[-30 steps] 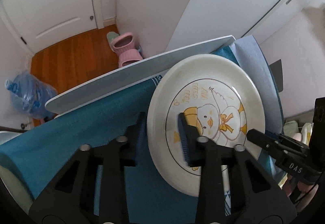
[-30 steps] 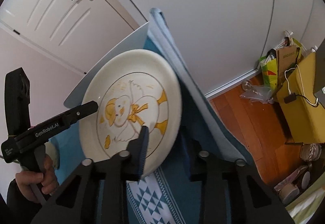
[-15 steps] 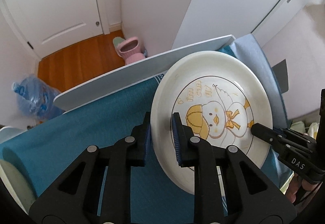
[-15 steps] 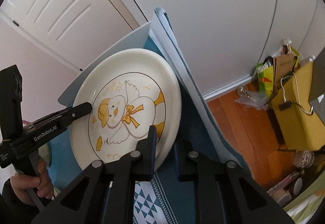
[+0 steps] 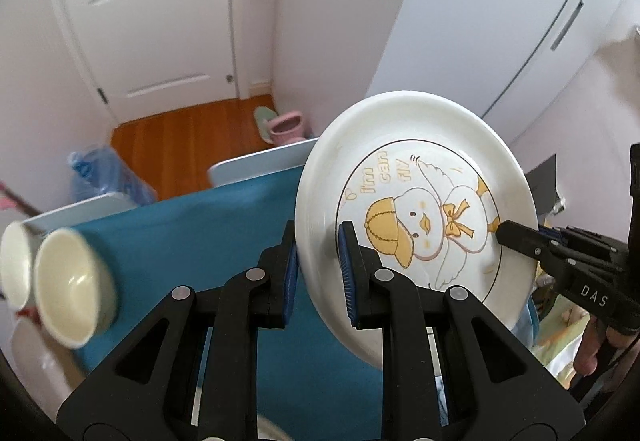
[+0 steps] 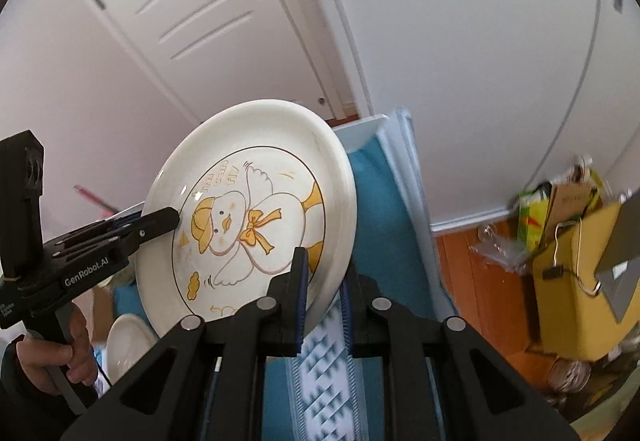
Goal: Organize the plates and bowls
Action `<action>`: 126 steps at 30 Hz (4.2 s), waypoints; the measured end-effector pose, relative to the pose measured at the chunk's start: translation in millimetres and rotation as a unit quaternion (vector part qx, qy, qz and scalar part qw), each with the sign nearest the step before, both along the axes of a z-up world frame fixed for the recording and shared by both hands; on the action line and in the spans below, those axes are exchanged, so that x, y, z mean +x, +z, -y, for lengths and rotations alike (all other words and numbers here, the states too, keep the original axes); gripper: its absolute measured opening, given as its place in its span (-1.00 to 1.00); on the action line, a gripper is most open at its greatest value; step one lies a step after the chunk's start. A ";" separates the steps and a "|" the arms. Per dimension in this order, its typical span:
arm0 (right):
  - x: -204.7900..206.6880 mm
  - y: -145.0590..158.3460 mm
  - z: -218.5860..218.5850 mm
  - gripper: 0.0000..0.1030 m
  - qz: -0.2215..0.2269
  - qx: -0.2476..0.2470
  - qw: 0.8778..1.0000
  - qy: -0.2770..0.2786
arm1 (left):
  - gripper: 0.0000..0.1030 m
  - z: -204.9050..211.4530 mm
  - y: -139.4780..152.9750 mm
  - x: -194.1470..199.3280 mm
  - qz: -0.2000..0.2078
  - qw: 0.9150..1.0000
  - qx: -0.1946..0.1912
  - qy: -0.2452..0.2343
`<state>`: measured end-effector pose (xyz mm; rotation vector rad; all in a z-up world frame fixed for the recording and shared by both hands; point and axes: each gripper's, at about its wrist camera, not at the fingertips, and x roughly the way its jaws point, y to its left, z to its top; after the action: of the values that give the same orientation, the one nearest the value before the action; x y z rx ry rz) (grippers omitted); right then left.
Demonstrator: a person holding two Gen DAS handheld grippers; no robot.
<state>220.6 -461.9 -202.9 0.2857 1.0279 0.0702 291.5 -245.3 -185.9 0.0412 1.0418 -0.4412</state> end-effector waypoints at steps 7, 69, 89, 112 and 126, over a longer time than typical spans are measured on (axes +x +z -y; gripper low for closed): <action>-26.1 24.5 -53.1 -0.73 0.015 -0.005 0.998 0.063 | -0.67 -60.6 26.5 -49.1 0.013 0.999 0.009 0.036; -108.8 -76.8 -239.3 -0.73 -0.048 -0.083 0.976 0.195 | -0.66 -189.8 -91.1 -160.4 -0.002 0.979 0.192 0.069; -114.5 -79.6 -261.6 -0.71 -0.061 -0.161 0.968 0.183 | -0.66 -200.1 -86.1 -163.8 -0.010 0.982 0.174 0.079; -65.5 30.5 -293.6 0.99 0.063 -0.015 0.947 0.316 | 0.99 -326.1 22.5 -180.5 0.057 0.940 0.051 0.333; -11.3 -52.2 -418.9 0.60 -0.027 -0.042 0.934 0.353 | 0.23 -409.4 -94.7 -134.8 -0.091 0.944 -0.096 0.302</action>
<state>209.4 -43.0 -255.1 -0.1735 1.1441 0.6704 156.6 164.1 -280.6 -0.4917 1.1268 0.0179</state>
